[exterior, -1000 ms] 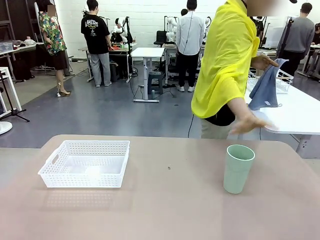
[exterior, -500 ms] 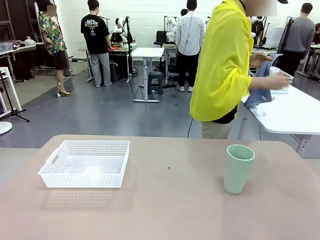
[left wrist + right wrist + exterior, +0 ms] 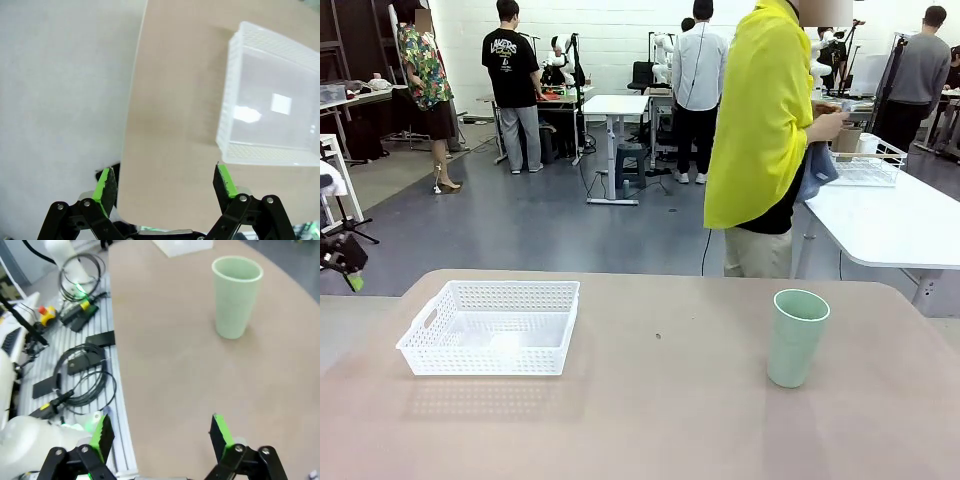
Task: Clean and organize the cups into the basket.
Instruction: Pick up the Organizing basket and move it to the center of the table, then pick up the Reusable plastic cup from the right side of the table and place it inside the Organizing basket.
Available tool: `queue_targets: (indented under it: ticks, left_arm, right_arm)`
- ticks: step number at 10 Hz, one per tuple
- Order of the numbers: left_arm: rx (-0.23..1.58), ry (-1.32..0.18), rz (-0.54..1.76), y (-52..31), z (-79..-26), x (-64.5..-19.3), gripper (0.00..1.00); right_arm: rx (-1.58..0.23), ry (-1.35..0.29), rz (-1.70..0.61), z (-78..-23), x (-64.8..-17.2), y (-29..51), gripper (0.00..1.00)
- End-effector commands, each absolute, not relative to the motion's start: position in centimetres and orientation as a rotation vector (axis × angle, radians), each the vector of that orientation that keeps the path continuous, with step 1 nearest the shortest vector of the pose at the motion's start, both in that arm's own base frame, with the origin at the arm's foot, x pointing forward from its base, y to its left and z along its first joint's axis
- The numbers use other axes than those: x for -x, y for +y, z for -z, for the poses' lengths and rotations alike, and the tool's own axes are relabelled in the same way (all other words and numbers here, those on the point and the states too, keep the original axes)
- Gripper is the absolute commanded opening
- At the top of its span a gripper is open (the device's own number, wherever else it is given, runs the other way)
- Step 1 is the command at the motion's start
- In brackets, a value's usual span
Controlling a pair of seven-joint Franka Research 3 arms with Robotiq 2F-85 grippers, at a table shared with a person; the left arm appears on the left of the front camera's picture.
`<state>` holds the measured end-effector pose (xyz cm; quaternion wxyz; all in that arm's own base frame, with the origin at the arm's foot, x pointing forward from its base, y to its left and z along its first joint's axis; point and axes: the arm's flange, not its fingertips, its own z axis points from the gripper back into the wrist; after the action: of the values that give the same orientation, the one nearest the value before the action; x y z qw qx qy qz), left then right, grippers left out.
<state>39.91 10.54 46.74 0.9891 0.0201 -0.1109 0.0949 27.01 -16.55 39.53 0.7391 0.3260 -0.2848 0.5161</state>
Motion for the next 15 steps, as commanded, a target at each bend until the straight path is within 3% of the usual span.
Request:
queue_targets:
  ticks: [1, 2, 5, 6, 7, 11, 15]
  left_arm:
    - [0.097, -0.179, -0.150, 11.8, -46.9, -38.2, 1.00]
    - [-0.040, -0.223, -0.190, 10.5, -46.7, -39.9, 1.00]
    - [-0.040, -0.223, -0.190, 10.5, -46.7, -39.9, 1.00]
    - [-0.022, -0.217, -0.179, 10.7, -46.5, -39.8, 1.00]
    - [-0.112, -0.251, -0.232, 9.7, -46.6, -40.2, 1.00]
    - [-0.053, -0.254, -0.133, 5.4, -47.6, -41.3, 1.00]
    - [-0.036, -0.173, -0.113, 0.4, -45.3, -46.0, 1.00]
  right_arm:
    - [-0.724, -0.620, -1.145, -40.3, -26.2, -16.5, 1.00]
    - [-0.724, -0.620, -1.145, -40.3, -26.2, -16.5, 1.00]
    - [-0.725, -0.629, -1.135, -40.0, -26.7, -16.5, 1.00]
    - [-0.768, -0.721, -1.206, -39.7, -27.3, -16.2, 1.00]
    - [-0.787, -0.740, -1.256, -39.0, -28.4, -15.0, 1.00]
    - [-0.791, -0.829, -1.437, -37.8, -32.2, -11.4, 1.00]
    - [-0.827, -0.852, -1.500, -35.8, -35.1, -9.6, 1.00]
